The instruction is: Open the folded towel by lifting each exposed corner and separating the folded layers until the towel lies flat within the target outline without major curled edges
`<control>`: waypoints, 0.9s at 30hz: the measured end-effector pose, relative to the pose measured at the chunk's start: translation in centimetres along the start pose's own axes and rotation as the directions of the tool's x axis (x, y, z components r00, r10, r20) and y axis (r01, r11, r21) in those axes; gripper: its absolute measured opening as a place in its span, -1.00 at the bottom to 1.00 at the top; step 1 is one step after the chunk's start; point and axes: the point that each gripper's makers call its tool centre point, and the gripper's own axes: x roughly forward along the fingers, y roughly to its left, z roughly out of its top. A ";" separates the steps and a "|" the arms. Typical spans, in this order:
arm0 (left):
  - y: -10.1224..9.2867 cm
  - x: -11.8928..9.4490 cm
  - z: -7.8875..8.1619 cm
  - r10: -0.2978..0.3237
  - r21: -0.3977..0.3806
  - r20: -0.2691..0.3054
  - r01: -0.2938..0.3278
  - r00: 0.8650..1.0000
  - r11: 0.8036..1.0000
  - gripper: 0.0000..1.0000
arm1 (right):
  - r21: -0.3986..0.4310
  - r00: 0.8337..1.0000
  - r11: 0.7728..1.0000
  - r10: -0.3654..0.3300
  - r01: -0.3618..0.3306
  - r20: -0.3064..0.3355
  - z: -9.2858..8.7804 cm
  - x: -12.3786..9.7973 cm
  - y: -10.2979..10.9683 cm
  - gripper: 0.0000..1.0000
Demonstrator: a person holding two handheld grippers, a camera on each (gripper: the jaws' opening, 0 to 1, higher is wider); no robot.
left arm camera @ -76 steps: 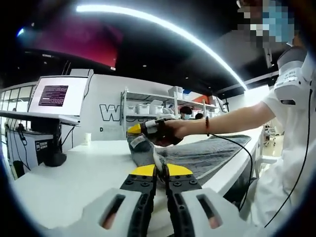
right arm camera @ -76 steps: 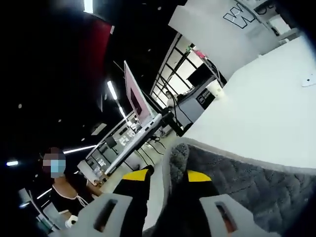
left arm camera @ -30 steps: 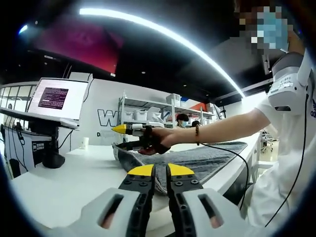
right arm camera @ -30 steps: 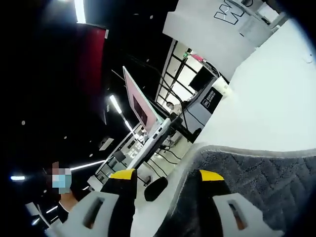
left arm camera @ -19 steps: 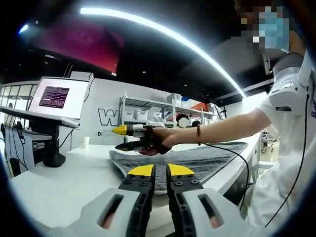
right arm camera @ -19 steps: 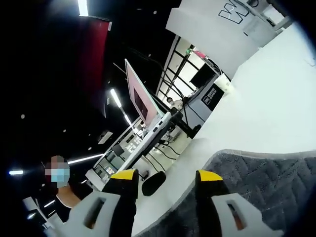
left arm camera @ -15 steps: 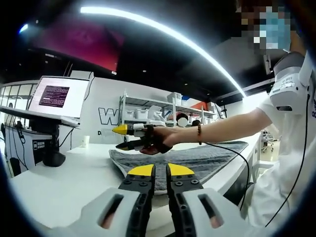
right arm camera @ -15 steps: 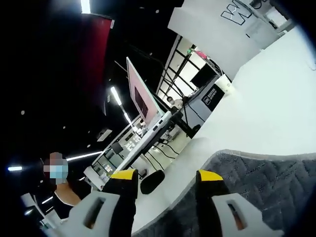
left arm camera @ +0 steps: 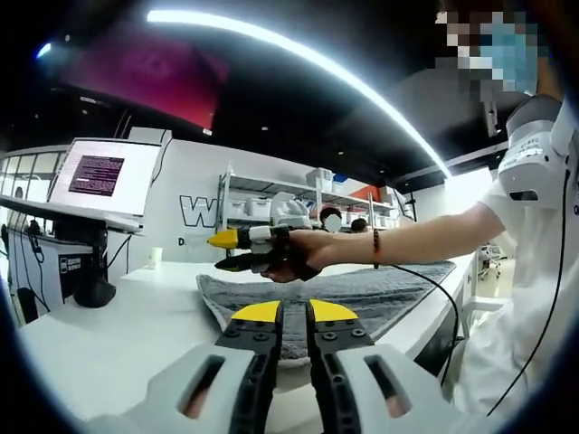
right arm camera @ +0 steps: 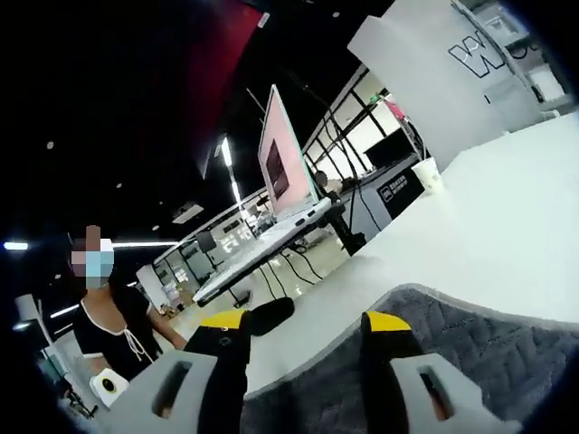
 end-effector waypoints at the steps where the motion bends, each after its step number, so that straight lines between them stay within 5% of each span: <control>1: 0.0 0.1 0.1 -0.001 0.000 0.001 0.001 1.000 1.000 -0.82 | -0.026 1.000 1.000 0.004 -0.004 -0.010 0.1 0.2 -0.3 -0.07; 5: -0.5 0.7 0.3 -0.013 0.001 0.000 0.013 1.000 1.000 -0.80 | -0.140 0.999 0.990 -0.019 0.013 -0.039 -0.2 -0.3 -0.6 -0.06; 11: -1.3 1.8 0.2 -0.034 0.016 -0.023 0.034 0.999 0.999 -0.67 | -0.135 1.000 0.991 -0.010 0.007 -0.021 -0.9 -1.9 0.5 0.00; 21: -2.0 3.7 0.7 -0.033 0.007 -0.028 0.033 0.999 0.999 -0.30 | -0.236 0.998 0.969 -0.067 0.068 0.010 -1.8 -5.7 0.5 0.13; 27: -2.6 4.4 0.5 -0.043 0.002 -0.049 0.043 0.998 0.999 -0.23 | -0.286 0.997 0.956 -0.072 0.062 -0.023 -2.6 -7.0 0.8 0.21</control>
